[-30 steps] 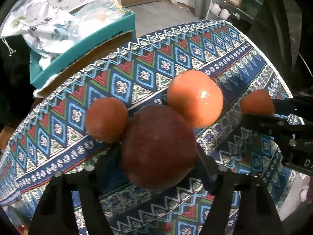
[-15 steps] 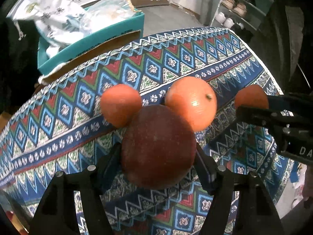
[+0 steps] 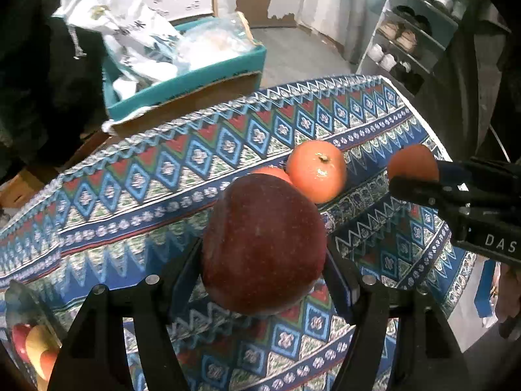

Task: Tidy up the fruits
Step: 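Lift and carry the red apple and small orange over the glass bowl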

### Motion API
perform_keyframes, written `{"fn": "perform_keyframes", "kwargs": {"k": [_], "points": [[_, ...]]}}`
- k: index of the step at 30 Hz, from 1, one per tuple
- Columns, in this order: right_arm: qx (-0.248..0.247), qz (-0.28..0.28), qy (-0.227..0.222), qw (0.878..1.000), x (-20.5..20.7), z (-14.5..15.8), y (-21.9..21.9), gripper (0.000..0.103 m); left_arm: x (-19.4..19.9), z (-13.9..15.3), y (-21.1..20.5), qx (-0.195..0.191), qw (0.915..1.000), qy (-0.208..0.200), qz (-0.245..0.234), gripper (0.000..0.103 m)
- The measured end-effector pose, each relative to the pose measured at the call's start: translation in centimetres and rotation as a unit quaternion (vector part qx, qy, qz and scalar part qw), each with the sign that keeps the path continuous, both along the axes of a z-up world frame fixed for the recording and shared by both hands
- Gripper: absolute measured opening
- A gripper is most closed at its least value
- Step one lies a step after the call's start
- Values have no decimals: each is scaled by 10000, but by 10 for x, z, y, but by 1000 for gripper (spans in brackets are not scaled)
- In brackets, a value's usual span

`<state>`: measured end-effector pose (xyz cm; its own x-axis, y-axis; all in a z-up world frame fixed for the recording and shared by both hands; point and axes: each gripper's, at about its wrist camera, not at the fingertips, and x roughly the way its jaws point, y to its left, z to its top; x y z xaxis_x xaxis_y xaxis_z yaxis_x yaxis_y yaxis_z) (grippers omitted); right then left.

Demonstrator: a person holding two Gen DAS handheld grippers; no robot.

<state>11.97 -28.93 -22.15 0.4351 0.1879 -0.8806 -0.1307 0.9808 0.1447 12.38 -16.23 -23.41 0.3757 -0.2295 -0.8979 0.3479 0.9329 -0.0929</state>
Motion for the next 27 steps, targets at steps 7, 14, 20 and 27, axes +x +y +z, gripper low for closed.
{"fn": "perform_keyframes", "kwargs": {"k": [7,14,20,27], "points": [[54,229,-268,9994,-7,28,24,45,-16,26,25,7,9996,-229,146,72],[151,464,-472,9977,-16,52,44,45,-26,50,47,-100,9989,-363,281,72],[223,638,-636,9957,-22,71,60,45,-40,72,71,-139,9976,-523,442,72],[299,928,-803,9920,-27,89,86,45,-53,93,102,-258,9952,-630,697,72]]}}
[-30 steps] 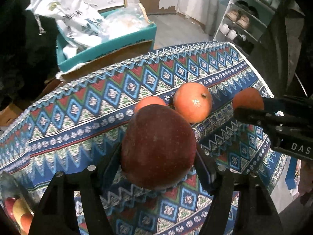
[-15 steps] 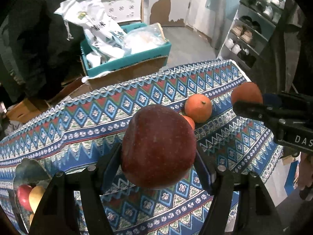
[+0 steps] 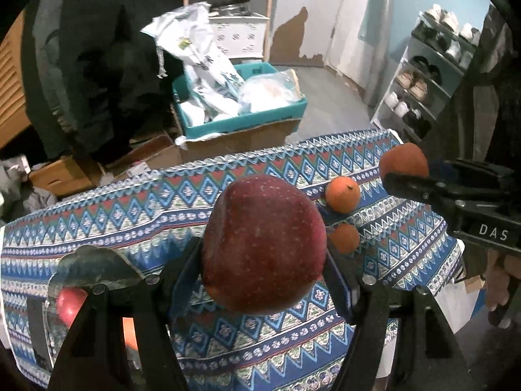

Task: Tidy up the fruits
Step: 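Lift and carry the red apple and small orange over the glass bowl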

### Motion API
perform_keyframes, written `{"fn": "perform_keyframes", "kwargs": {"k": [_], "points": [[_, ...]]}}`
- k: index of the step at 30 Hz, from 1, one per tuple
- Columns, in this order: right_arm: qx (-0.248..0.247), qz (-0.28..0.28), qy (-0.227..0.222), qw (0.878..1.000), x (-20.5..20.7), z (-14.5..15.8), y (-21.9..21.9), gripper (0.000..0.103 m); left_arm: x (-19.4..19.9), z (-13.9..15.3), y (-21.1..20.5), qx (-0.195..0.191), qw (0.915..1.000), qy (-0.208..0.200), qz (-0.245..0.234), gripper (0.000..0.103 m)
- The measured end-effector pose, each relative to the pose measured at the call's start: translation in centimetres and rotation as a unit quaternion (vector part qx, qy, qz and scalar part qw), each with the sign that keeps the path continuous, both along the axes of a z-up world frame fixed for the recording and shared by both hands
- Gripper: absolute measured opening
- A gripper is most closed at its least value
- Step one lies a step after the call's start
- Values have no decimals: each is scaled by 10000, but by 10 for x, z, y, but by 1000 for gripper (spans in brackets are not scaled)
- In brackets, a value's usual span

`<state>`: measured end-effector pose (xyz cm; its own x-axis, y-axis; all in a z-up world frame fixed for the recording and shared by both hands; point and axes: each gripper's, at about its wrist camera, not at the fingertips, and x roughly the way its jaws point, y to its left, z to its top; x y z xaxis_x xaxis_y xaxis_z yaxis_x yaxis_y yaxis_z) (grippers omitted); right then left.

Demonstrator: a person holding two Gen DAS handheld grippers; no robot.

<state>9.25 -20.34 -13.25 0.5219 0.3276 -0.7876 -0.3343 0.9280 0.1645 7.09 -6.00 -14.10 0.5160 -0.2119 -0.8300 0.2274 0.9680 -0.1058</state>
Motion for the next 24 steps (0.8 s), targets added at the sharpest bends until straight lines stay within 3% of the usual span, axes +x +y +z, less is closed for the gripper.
{"fn": "perform_keyframes", "kwargs": {"k": [24], "points": [[158,829,-345,9958,-13,41,81,45,-51,35,78,-234,9970,-246,701,72]]}}
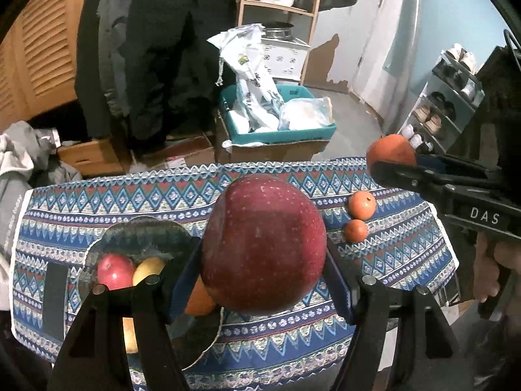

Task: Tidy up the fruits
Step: 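Lift and carry the red apple and small orange over the glass bowl, then lower the apple and orange into the glass bowl and open both tools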

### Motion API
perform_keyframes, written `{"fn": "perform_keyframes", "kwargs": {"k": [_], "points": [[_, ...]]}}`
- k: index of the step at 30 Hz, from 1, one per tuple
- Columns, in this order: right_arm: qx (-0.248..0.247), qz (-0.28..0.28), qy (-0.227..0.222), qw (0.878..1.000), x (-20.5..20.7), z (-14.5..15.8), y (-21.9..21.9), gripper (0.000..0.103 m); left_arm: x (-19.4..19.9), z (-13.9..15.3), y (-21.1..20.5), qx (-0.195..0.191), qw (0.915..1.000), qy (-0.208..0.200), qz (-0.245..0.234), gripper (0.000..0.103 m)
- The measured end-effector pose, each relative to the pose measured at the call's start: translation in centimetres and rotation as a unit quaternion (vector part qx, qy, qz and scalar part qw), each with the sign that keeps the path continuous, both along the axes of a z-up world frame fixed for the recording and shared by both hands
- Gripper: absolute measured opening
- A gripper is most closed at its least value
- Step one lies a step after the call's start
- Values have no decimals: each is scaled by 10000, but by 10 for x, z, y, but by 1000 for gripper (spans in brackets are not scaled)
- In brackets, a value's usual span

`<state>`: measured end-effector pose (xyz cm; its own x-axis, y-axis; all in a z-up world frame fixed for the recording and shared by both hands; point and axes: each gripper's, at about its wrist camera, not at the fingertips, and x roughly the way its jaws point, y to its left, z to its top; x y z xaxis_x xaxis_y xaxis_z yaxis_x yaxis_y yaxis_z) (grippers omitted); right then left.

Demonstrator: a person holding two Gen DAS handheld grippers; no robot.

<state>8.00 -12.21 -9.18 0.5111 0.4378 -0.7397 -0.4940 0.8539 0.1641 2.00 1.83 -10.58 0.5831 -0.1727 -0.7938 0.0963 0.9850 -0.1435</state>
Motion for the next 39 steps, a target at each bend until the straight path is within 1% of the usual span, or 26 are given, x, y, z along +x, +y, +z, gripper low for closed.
{"fn": "perform_keyframes", "kwargs": {"k": [3,9,13,17,20,26,31,36,39], "points": [[-8,79,2,10000,1,0,10,45,-3,-1,8,13,10000,-23,78,72],[-42,239,70,9997,5,-5,32,45,-8,-8,35,-148,9992,92,367,72],[-14,353,190,9992,6,-12,46,45,-12,-13,56,-182,9980,143,593,72],[6,442,359,9984,12,-23,63,45,-14,-19,75,-92,9965,185,809,72],[34,514,495,9974,17,-31,77,45,-15,-27,89,-164,9951,266,934,72],[36,689,720,9950,24,-48,106,45,-21,-48,109,-173,9920,479,1151,72],[-31,818,933,9923,27,-67,128,45,-27,-73,117,-3,9894,719,1264,72],[-192,878,1123,9896,31,-89,143,45,-31,-92,121,-148,9863,1006,1300,72],[-306,908,1179,9884,32,-103,151,45,-32,-98,115,44,9861,1049,1287,72]]}}
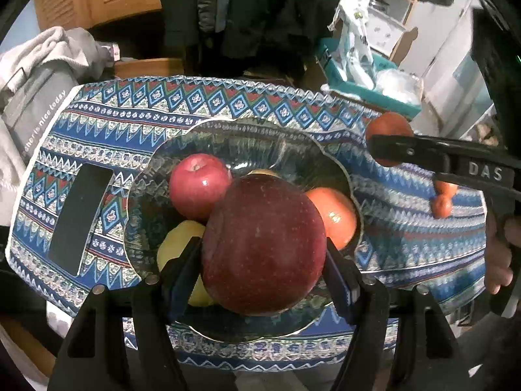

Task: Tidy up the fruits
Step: 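Lower the apple and orange into the glass bowl and open both tools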

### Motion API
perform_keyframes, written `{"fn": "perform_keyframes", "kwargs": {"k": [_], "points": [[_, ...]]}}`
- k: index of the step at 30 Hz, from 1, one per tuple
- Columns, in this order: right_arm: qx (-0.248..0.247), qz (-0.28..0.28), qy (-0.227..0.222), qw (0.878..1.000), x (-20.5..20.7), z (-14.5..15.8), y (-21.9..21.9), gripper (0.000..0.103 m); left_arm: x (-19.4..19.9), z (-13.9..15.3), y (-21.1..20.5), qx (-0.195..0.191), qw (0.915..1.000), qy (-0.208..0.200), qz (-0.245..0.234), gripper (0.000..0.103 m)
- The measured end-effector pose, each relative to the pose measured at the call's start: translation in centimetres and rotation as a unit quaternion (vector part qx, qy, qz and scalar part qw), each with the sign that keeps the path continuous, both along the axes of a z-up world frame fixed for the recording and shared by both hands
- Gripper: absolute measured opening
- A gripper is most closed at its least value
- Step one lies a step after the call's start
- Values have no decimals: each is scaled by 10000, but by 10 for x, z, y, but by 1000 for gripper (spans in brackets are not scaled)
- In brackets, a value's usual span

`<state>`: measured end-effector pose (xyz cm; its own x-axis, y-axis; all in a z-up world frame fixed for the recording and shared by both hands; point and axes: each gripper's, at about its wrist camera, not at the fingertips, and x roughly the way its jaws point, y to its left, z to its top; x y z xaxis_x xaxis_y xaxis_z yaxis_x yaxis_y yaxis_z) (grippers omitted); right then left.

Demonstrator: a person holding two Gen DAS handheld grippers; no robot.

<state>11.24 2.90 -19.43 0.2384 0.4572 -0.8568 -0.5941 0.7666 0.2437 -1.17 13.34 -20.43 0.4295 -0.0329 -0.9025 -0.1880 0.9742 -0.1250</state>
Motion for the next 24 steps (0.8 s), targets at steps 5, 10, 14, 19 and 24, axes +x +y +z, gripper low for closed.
{"fn": "perform_keyframes", "kwargs": {"k": [5,10,14,19,24], "points": [[-45,61,155,9999,0,-16,11,45,2,-13,-7,-78,9998,184,-48,72],[-71,178,207,9996,-1,-22,25,45,4,-25,-10,-53,9994,330,-27,72],[-72,260,305,9992,-3,-28,33,45,5,-29,-5,-124,9993,335,85,73],[-106,338,305,9989,-7,-33,41,46,7,-29,-6,-108,9992,355,129,73],[-81,368,390,9985,-8,-35,45,49,9,-29,-7,-309,9989,343,94,73]]}}
